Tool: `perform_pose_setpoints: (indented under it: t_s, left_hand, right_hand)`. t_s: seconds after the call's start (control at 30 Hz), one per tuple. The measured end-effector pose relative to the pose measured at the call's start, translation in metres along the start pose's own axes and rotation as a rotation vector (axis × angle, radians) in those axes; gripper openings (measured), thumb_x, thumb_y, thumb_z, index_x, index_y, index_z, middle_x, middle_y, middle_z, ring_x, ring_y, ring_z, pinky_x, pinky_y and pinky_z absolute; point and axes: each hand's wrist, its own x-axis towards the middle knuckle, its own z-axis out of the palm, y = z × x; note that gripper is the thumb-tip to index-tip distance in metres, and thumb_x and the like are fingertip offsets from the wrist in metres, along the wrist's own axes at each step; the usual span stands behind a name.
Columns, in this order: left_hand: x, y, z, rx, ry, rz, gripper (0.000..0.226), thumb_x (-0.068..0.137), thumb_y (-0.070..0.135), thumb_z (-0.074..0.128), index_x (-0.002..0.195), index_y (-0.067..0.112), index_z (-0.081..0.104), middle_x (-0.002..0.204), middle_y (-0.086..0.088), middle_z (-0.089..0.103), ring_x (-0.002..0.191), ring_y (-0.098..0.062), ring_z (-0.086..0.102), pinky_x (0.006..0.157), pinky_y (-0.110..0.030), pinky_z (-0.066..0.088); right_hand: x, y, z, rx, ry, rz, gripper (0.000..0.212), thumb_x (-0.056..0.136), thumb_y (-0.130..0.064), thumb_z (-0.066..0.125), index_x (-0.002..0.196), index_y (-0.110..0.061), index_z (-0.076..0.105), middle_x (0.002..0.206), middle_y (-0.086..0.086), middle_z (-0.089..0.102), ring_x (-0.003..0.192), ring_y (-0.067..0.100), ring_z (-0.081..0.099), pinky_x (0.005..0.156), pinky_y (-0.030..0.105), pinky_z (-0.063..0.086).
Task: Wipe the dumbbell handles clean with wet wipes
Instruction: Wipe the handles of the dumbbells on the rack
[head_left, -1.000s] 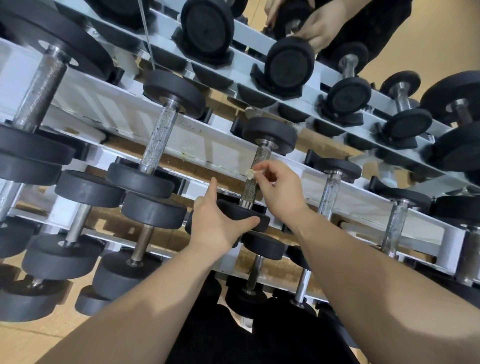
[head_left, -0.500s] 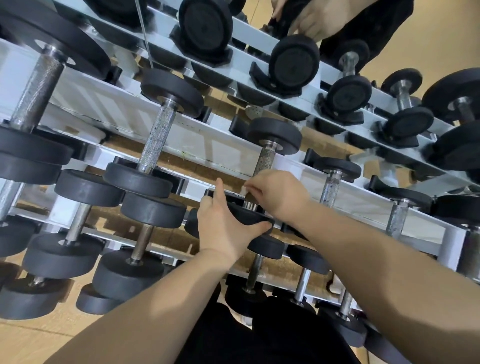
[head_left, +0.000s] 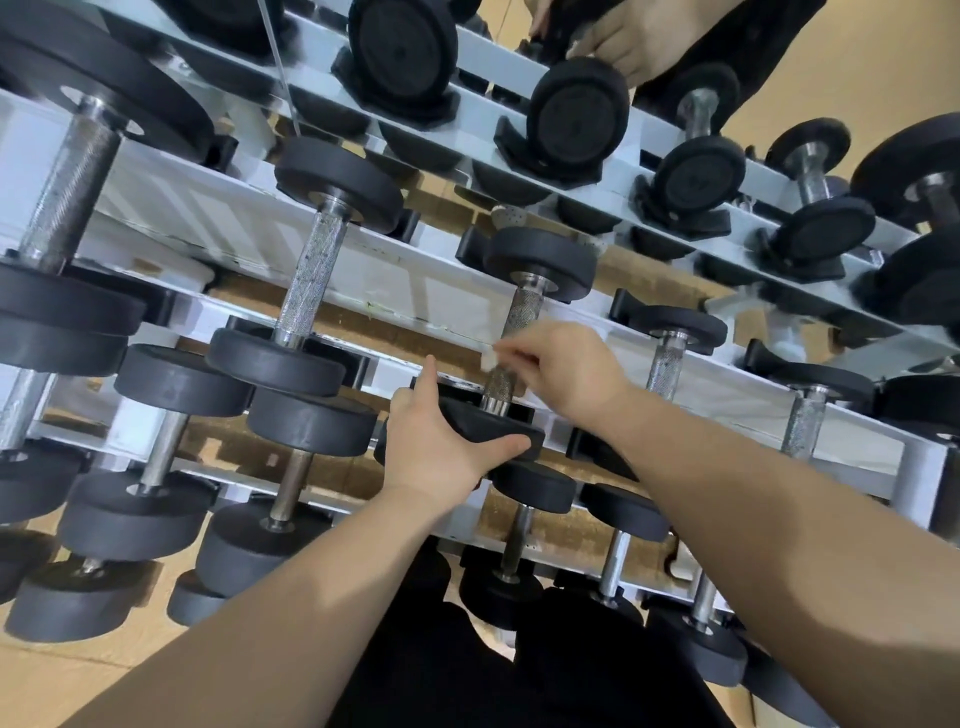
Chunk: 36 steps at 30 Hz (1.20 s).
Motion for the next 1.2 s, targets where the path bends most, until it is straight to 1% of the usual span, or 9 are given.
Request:
perform_pose_setpoints:
  t_s: [0.13, 0.27, 0.37, 0.53, 0.73, 0.87, 0.97, 1.1, 1.2]
  left_hand:
    - [0.001, -0.004, -0.005, 0.000, -0.003, 0.010, 0.126, 0.062, 0.059, 0.087, 0.160, 0.023, 0.016, 0.144, -0.002, 0.040, 0.139, -0.021, 0.036, 0.111, -0.032, 0.035]
    - [-0.007, 0.011, 0.009, 0.232, 0.065, 0.030, 0.122, 0.065, 0.069, 0.069, 0.160, 0.015, 0.014, 0.152, -0.010, 0.035, 0.141, -0.030, 0.027, 0.115, -0.038, 0.027]
    - [-0.009, 0.021, 0.021, 0.357, 0.120, -0.001, 0.133, 0.056, 0.074, 0.073, 0.159, 0.017, 0.011, 0.153, -0.010, 0.031, 0.139, -0.032, 0.028, 0.114, -0.042, 0.031]
    - [-0.002, 0.018, 0.015, 0.484, 0.131, -0.006, 0.136, 0.052, 0.079, 0.076, 0.159, 0.024, 0.012, 0.152, -0.003, 0.035, 0.138, -0.028, 0.033, 0.112, -0.042, 0.035]
    - [0.004, 0.013, 0.001, 0.322, 0.070, -0.012, 0.130, 0.045, 0.073, 0.082, 0.156, 0.033, 0.026, 0.148, 0.004, 0.040, 0.140, -0.021, 0.031, 0.115, -0.041, 0.036]
    - [0.008, 0.007, -0.007, 0.243, 0.043, -0.013, 0.132, 0.037, 0.074, 0.080, 0.153, 0.035, 0.033, 0.142, 0.007, 0.046, 0.136, -0.018, 0.040, 0.113, -0.042, 0.041]
    - [0.009, 0.006, -0.012, 0.191, 0.027, -0.007, 0.131, 0.037, 0.070, 0.083, 0.153, 0.033, 0.036, 0.142, 0.009, 0.046, 0.136, -0.015, 0.040, 0.113, -0.042, 0.041]
    - [0.009, 0.007, -0.013, 0.180, 0.006, 0.021, 0.123, 0.047, 0.062, 0.089, 0.153, 0.033, 0.035, 0.147, 0.011, 0.042, 0.142, -0.015, 0.032, 0.117, -0.040, 0.035]
    - [0.009, 0.005, -0.012, 0.207, 0.013, 0.039, 0.122, 0.050, 0.062, 0.089, 0.154, 0.029, 0.035, 0.150, 0.008, 0.042, 0.143, -0.017, 0.032, 0.116, -0.039, 0.034]
  right_hand:
    - [0.024, 0.005, -0.007, 0.050, 0.201, 0.202, 0.023, 0.098, -0.028, 0.059, 0.115, -0.025, 0.074, 0.109, -0.001, 0.073, 0.102, 0.020, 0.066, 0.093, 0.038, 0.052]
    - [-0.011, -0.004, 0.017, 0.223, 0.107, 0.122, 0.021, 0.095, -0.021, 0.066, 0.114, -0.021, 0.076, 0.102, -0.002, 0.074, 0.097, 0.016, 0.066, 0.092, 0.031, 0.051]
    - [-0.027, 0.005, 0.030, 0.319, 0.080, 0.105, 0.021, 0.092, -0.016, 0.070, 0.111, -0.022, 0.077, 0.086, -0.009, 0.066, 0.085, 0.010, 0.060, 0.084, 0.024, 0.048]
    - [0.006, 0.013, 0.030, 0.378, 0.179, 0.105, 0.017, 0.094, -0.028, 0.067, 0.109, -0.024, 0.075, 0.098, -0.005, 0.072, 0.089, 0.011, 0.065, 0.086, 0.027, 0.052]
    - [0.014, 0.008, 0.030, 0.497, 0.372, 0.211, 0.014, 0.093, -0.024, 0.068, 0.103, -0.024, 0.077, 0.092, -0.015, 0.065, 0.085, -0.003, 0.056, 0.083, 0.014, 0.044]
    - [-0.024, 0.003, 0.052, 0.572, 0.159, 0.071, 0.016, 0.093, -0.019, 0.066, 0.103, -0.024, 0.078, 0.089, -0.014, 0.065, 0.087, 0.001, 0.059, 0.083, 0.019, 0.046]
    - [-0.018, 0.005, 0.053, 0.569, 0.154, 0.022, 0.015, 0.094, -0.018, 0.065, 0.102, -0.023, 0.077, 0.090, -0.012, 0.064, 0.088, 0.005, 0.059, 0.083, 0.024, 0.048]
    - [0.016, 0.005, 0.037, 0.697, 0.378, 0.267, 0.016, 0.095, -0.015, 0.062, 0.104, -0.022, 0.074, 0.096, -0.013, 0.063, 0.090, 0.003, 0.059, 0.084, 0.018, 0.047]
    - [0.021, 0.003, 0.030, 0.888, 0.426, 0.420, 0.016, 0.097, -0.011, 0.058, 0.096, -0.023, 0.069, 0.089, -0.011, 0.064, 0.083, -0.001, 0.059, 0.073, 0.009, 0.044]
